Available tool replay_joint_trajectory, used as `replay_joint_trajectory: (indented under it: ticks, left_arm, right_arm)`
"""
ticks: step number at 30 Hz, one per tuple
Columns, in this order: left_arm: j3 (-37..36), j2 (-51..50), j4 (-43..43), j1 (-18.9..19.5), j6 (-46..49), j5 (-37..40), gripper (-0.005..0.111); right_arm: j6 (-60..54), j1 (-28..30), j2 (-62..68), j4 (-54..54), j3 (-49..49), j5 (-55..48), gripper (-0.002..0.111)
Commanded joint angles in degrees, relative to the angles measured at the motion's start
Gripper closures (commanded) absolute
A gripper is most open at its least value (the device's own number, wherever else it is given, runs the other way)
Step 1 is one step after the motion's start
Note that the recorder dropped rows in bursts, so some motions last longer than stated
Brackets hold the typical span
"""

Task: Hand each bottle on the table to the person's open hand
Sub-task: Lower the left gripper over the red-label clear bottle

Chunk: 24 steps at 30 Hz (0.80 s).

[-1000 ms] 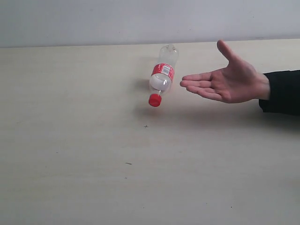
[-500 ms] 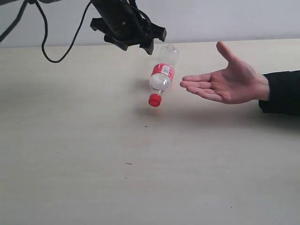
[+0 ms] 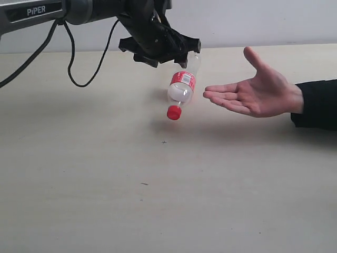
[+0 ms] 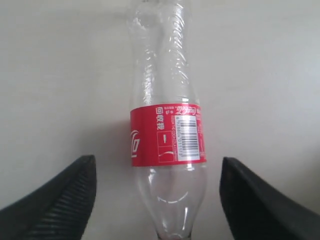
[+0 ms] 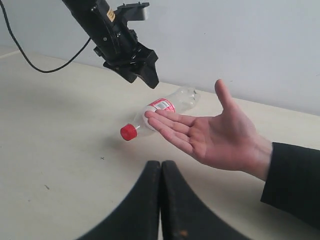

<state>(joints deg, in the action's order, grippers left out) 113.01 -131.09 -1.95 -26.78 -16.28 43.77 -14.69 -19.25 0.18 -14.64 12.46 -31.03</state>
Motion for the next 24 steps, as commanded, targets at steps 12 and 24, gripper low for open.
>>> replay_joint_trajectory:
  ticks: [12, 24]
  left_arm:
    - [1.52, -4.2, -1.57, -0.57, 1.35, -7.82, 0.028]
    - [4.46, -9.24, -1.67, -1.27, 2.42, -6.61, 0.028]
  right_arm:
    - [-0.24, -0.05, -0.18, 0.03, -0.19, 0.76, 0.108]
    - [-0.24, -0.05, -0.18, -0.14, -0.19, 0.76, 0.108]
